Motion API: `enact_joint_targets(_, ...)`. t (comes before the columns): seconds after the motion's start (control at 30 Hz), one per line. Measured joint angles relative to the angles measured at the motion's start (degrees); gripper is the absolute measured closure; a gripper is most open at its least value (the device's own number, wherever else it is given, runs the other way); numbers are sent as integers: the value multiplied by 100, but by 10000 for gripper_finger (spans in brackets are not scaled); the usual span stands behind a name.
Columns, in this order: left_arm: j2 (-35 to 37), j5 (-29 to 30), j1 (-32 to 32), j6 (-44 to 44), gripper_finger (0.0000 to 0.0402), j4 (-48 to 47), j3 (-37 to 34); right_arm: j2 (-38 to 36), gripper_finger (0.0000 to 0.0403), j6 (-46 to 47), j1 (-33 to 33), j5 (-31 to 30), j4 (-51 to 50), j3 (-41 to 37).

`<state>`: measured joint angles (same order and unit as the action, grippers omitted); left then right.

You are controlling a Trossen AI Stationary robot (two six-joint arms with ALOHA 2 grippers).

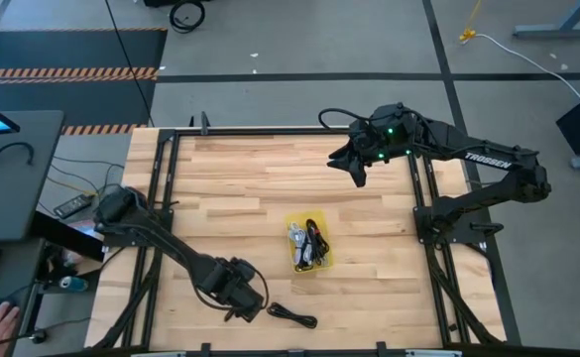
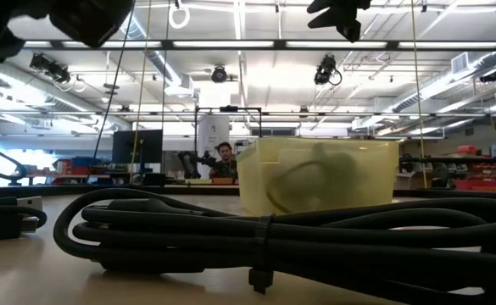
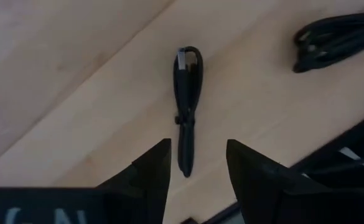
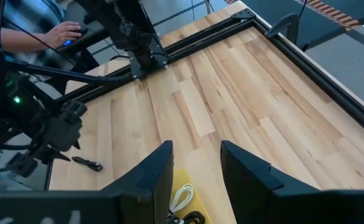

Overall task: Pick and place USB-C Cables
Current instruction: Put the black charger cable into the yellow bin

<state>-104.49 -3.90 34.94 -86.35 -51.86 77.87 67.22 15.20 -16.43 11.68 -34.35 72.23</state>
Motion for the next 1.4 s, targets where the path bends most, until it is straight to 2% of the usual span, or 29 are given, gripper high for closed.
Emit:
enact_joint_targets(0.3, -419, -40, 4, -186, 239, 75, 0, 0, 264, 2, 0, 0, -2, 0)
enact_joint_targets(0.5, -587, -42, 4, -196, 239, 444, 0, 0, 264, 2, 0, 0, -2, 0)
enact_joint_targets(0.97, -717, 125, 70, -201, 239, 557, -2, 0, 264, 4, 0, 0, -2, 0)
enact_joint_targets(1.4, -981, 131, 205, -457, 239, 1077, 11, 0, 264, 4, 0, 2, 10, 7)
